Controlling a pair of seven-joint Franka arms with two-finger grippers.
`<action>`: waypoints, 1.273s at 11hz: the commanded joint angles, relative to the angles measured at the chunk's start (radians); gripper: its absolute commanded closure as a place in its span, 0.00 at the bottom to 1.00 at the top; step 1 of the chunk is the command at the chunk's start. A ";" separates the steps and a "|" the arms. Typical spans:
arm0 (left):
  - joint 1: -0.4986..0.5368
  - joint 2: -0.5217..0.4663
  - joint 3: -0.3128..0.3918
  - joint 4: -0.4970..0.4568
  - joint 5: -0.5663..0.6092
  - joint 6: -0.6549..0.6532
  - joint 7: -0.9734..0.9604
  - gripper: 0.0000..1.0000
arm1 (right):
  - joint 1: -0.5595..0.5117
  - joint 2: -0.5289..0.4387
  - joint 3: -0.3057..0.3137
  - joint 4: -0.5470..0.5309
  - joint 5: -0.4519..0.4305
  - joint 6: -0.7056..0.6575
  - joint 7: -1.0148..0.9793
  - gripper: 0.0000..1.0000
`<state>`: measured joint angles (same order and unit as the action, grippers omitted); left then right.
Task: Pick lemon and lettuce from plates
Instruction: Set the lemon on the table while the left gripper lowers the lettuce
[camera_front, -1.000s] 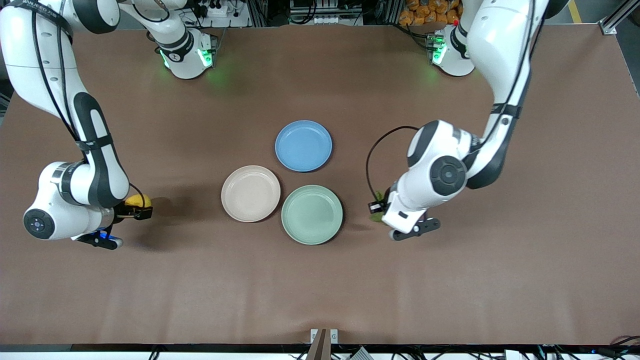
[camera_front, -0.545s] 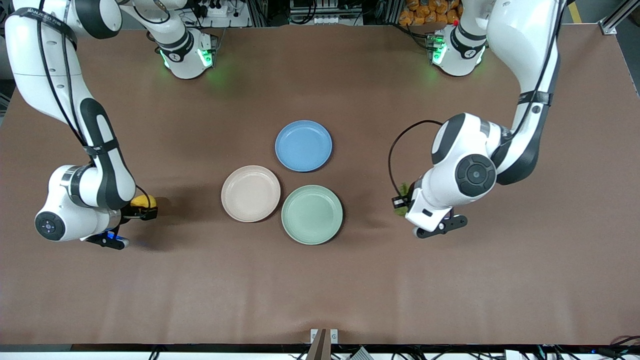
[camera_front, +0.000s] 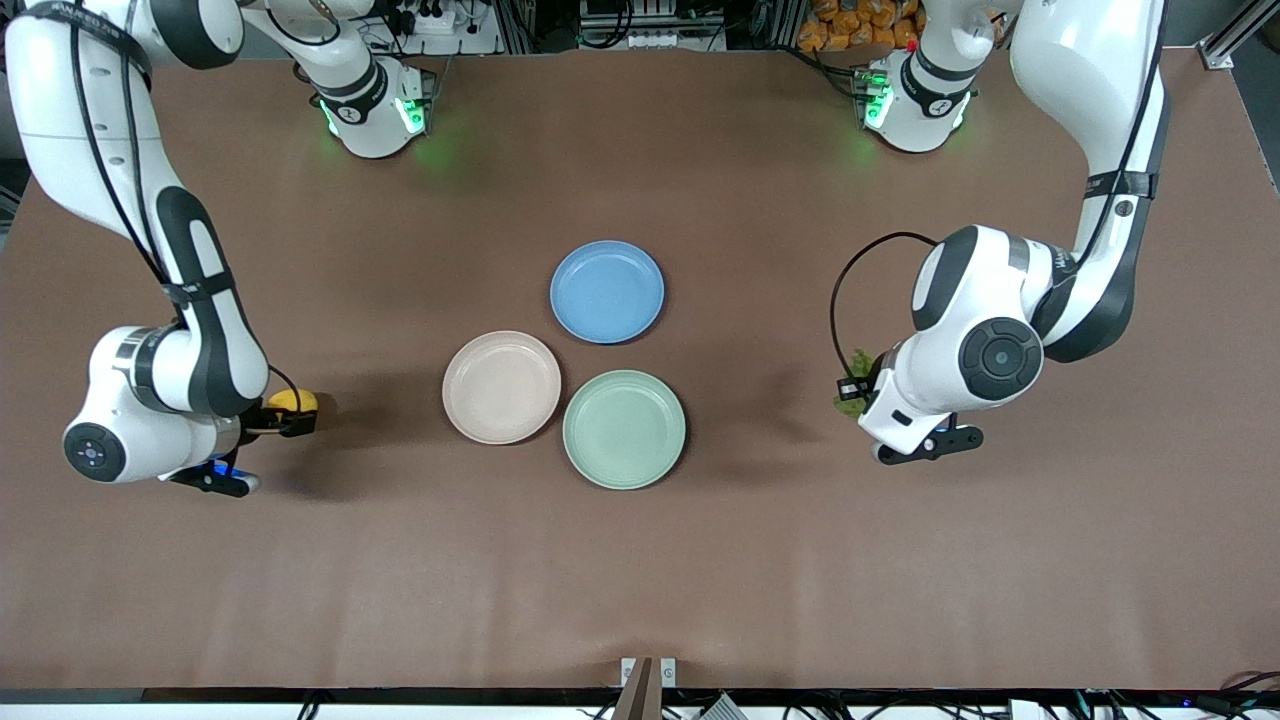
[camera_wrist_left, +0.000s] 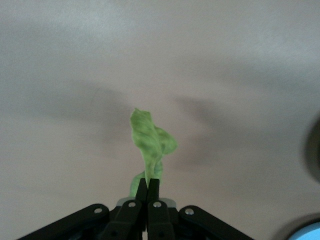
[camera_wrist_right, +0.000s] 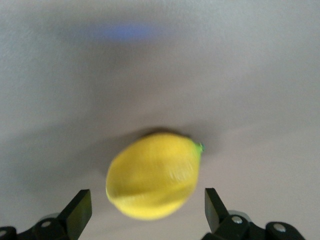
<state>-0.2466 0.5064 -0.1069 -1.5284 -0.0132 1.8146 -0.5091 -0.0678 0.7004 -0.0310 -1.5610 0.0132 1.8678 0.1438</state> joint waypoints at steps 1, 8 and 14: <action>0.015 -0.036 -0.004 -0.077 0.030 -0.004 0.027 1.00 | 0.000 -0.194 0.013 -0.215 -0.010 0.004 -0.009 0.00; 0.073 -0.080 -0.004 -0.173 0.104 -0.004 0.104 1.00 | 0.039 -0.685 0.054 -0.456 -0.006 -0.208 -0.029 0.00; 0.086 -0.051 -0.002 -0.185 0.156 0.002 0.116 1.00 | 0.036 -0.900 0.045 -0.262 0.005 -0.358 -0.053 0.00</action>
<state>-0.1675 0.4620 -0.1037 -1.6960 0.1057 1.8135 -0.4103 -0.0219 -0.1241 0.0191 -1.9431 0.0135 1.6181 0.1232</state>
